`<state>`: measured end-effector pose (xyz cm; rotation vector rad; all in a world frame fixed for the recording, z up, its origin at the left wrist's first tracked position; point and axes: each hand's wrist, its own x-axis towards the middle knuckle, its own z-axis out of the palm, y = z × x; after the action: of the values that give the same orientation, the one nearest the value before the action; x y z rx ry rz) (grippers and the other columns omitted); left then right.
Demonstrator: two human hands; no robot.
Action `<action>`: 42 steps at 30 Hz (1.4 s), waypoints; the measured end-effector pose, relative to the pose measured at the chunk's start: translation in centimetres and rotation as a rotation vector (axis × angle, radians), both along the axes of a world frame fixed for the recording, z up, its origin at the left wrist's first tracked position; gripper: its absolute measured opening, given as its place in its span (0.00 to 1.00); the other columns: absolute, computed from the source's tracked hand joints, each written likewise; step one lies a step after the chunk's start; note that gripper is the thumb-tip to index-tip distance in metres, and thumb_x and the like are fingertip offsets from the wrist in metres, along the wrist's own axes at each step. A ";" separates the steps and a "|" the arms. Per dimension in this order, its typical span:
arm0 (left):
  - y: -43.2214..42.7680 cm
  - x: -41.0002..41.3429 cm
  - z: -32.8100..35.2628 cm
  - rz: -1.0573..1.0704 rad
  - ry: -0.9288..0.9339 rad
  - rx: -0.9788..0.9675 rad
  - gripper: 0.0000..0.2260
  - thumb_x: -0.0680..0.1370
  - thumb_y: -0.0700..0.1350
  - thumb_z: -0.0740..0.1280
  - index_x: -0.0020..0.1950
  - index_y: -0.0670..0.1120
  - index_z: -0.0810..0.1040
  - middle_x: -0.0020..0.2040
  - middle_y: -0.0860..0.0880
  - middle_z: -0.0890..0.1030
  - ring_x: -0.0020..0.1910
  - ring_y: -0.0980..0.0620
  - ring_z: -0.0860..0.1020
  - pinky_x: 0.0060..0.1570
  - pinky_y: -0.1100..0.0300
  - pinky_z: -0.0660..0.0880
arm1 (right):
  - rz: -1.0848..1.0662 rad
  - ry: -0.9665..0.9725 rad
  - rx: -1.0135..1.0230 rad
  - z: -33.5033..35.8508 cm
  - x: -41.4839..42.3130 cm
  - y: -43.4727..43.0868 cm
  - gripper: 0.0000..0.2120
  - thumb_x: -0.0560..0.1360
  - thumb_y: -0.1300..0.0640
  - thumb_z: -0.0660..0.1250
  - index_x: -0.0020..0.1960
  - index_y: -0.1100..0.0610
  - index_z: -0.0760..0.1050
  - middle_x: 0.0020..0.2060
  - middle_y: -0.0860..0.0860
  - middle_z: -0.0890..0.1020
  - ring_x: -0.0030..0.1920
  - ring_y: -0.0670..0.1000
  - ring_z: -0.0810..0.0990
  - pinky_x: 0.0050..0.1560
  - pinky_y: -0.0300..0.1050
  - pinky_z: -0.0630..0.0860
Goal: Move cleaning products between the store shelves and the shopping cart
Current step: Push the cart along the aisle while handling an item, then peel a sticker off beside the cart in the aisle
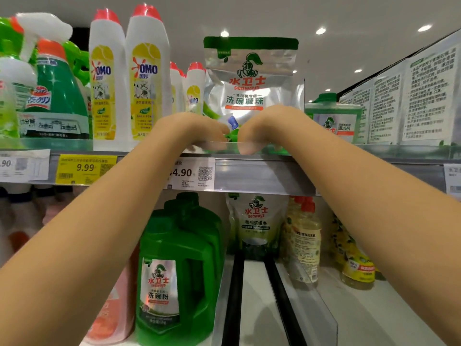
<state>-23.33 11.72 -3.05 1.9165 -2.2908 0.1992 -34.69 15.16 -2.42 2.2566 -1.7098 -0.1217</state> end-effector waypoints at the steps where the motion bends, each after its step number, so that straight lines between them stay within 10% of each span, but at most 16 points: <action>1: -0.2 -0.2 0.2 -0.032 0.010 -0.063 0.23 0.81 0.48 0.59 0.76 0.52 0.60 0.75 0.46 0.65 0.69 0.43 0.68 0.63 0.49 0.70 | -0.012 0.001 -0.006 -0.1 0.0 -0.1 0.07 0.82 0.63 0.55 0.59 0.61 0.69 0.50 0.55 0.71 0.43 0.52 0.64 0.43 0.43 0.64; 3: 0.6 -0.3 0.3 -0.078 0.095 -0.223 0.20 0.81 0.43 0.58 0.74 0.49 0.66 0.72 0.45 0.69 0.68 0.44 0.69 0.64 0.52 0.67 | 0.040 -0.105 -0.055 0.2 -0.1 -0.1 0.04 0.81 0.64 0.54 0.50 0.58 0.65 0.38 0.52 0.66 0.34 0.48 0.62 0.33 0.39 0.61; 6: 2.5 0.0 0.2 -0.140 0.297 -0.403 0.16 0.81 0.44 0.59 0.69 0.47 0.73 0.66 0.46 0.75 0.63 0.47 0.73 0.54 0.59 0.68 | 0.189 -0.319 -0.068 0.6 -0.5 0.9 0.12 0.81 0.64 0.52 0.58 0.61 0.72 0.47 0.57 0.74 0.45 0.52 0.73 0.40 0.37 0.69; 10: 5.6 0.4 -0.5 -0.238 0.496 -0.603 0.13 0.81 0.47 0.62 0.62 0.46 0.79 0.58 0.49 0.79 0.55 0.52 0.76 0.50 0.61 0.69 | 0.347 -0.605 -0.199 0.0 -0.9 2.5 0.11 0.79 0.63 0.57 0.38 0.61 0.71 0.32 0.52 0.70 0.32 0.51 0.68 0.26 0.34 0.64; 13: 8.0 1.1 -1.8 -0.338 0.611 -0.718 0.10 0.80 0.45 0.63 0.57 0.48 0.81 0.51 0.52 0.82 0.49 0.58 0.78 0.48 0.65 0.74 | 0.501 -0.753 -0.283 -1.2 -1.5 4.1 0.11 0.78 0.58 0.62 0.54 0.58 0.81 0.47 0.52 0.83 0.46 0.49 0.80 0.50 0.38 0.77; 23: 17.7 1.7 -11.8 -0.511 1.101 -0.440 0.05 0.75 0.45 0.71 0.49 0.47 0.82 0.42 0.51 0.85 0.43 0.58 0.83 0.40 0.68 0.77 | 0.869 -1.286 -0.034 -12.1 -3.9 11.4 0.05 0.76 0.61 0.70 0.50 0.54 0.82 0.43 0.46 0.85 0.47 0.43 0.83 0.49 0.36 0.79; 42: 38.8 12.7 -30.5 0.395 1.396 -0.443 0.09 0.70 0.47 0.72 0.50 0.53 0.82 0.49 0.53 0.84 0.49 0.57 0.82 0.48 0.68 0.76 | 0.899 -1.508 0.869 -30.1 10.8 21.3 0.09 0.68 0.55 0.72 0.48 0.48 0.83 0.43 0.52 0.85 0.45 0.51 0.83 0.44 0.36 0.79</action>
<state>-10.59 50.56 -33.50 1.4230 -0.8611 -0.4304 -23.90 36.48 -32.48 3.9671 -0.6084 1.6850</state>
